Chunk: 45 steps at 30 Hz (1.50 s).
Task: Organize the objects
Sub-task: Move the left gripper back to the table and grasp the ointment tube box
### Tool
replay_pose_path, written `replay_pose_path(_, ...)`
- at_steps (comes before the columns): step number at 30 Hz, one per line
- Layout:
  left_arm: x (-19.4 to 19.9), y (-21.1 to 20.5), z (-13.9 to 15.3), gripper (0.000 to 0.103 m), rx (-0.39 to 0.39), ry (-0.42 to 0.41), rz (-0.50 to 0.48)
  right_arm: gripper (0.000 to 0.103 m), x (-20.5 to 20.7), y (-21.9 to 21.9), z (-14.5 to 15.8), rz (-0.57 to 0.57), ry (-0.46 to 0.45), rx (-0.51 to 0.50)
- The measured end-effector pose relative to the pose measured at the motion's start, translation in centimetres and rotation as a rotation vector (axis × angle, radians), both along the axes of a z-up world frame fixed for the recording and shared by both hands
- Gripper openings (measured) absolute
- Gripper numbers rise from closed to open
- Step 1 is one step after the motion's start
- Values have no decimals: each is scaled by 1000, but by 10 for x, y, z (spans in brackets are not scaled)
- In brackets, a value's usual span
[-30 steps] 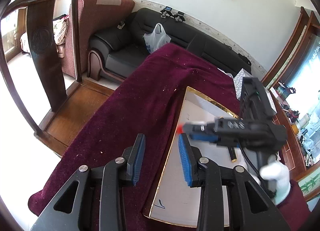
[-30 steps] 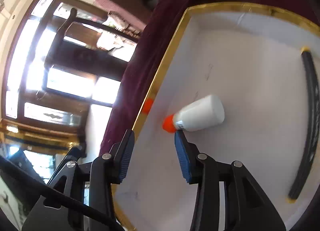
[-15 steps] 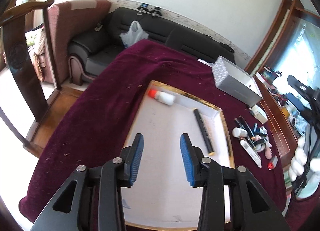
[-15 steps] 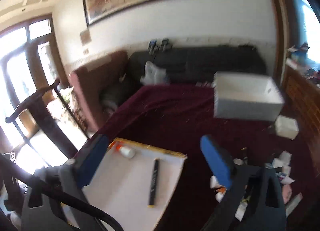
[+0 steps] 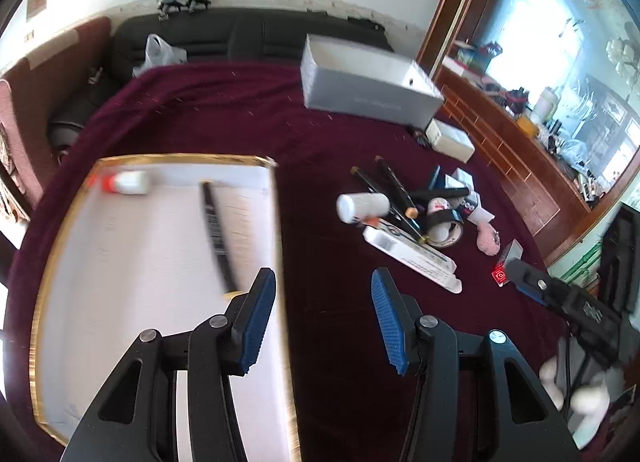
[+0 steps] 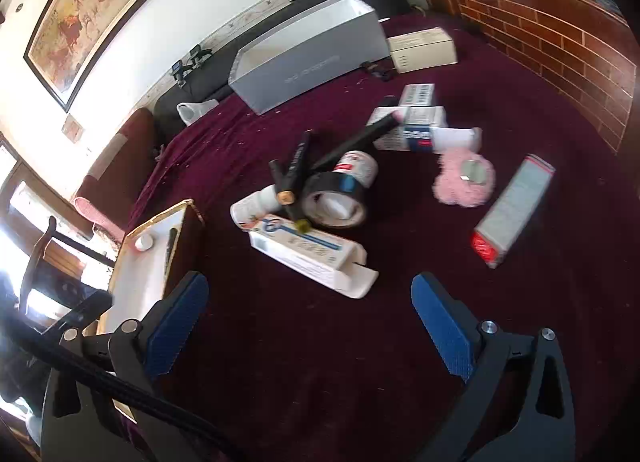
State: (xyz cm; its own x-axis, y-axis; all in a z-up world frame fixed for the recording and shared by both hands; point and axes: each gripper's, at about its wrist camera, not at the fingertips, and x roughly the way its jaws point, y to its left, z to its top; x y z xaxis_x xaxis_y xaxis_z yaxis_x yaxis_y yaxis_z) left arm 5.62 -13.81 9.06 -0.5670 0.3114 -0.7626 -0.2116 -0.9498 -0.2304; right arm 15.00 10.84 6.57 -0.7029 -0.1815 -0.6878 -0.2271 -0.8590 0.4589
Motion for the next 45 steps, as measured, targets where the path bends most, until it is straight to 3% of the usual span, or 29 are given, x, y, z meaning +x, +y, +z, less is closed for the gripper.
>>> replay_pose_path(2,-13,23,-8,44,4,-26,2,103,7,7,4,-13,14,-21)
replay_pose_path(5,-32,65,-24,44,-69,-50,24,103,15,18,3,-34,32,-41)
replay_pose_path(10,-37,132,-39,44,-206,20,-14,103,27,42,-4,-61,50,-38)
replay_pose_path(11,-37,144,-39,44,-244,44,-23,103,27,46,-6,-67,53,-47)
replay_pose_path(15,-42,198,-54,44,-621,200,-35,103,36,70,-15,-114,65,-122)
replay_pose_path(16,-43,204,-62,45,-686,209,-42,103,38,75,-16,-120,67,-136)
replay_pose_path(18,-43,208,-79,46,-787,219,-54,103,41,82,-20,-137,70,-156)
replay_pose_path(22,-35,188,-88,50,-823,206,-44,103,43,83,-22,-139,76,-162)
replay_pose_path(26,-24,146,-78,50,-740,130,-24,103,40,74,-20,-115,80,-156)
replay_pose_path(33,-6,56,-54,50,-283,-48,44,103,33,54,-14,-67,84,-147)
replay_pose_path(36,-5,47,-54,50,-185,-92,60,103,32,45,-11,-50,85,-141)
replay_pose_path(39,-11,58,-62,50,-159,-155,50,103,30,37,-11,-33,77,-137)
replay_pose_path(45,5,60,-75,54,-47,-280,143,103,34,33,-6,-25,87,-109)
